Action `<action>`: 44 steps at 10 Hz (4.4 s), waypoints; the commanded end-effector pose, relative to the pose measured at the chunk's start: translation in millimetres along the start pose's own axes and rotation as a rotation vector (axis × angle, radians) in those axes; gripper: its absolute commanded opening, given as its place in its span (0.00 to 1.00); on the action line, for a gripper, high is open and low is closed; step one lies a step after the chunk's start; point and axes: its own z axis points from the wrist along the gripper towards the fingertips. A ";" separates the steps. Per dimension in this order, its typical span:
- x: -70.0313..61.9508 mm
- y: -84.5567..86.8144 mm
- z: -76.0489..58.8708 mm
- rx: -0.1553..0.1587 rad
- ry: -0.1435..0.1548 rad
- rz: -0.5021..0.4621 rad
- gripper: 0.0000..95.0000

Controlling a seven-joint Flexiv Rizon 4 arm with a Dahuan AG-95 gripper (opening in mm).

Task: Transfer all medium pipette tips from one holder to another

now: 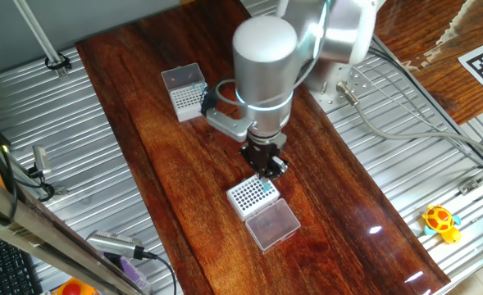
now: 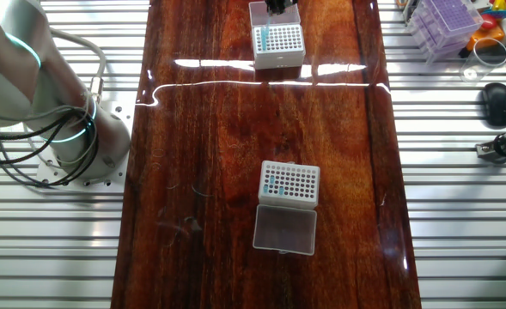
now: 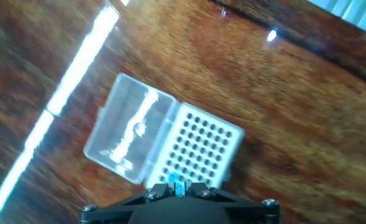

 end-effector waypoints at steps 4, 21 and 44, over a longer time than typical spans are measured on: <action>-0.6 -1.9 14.4 0.075 -0.025 0.089 0.00; 0.6 -5.6 28.7 0.084 -0.041 0.083 0.00; 69.0 -136.1 0.1 0.102 0.001 0.039 0.00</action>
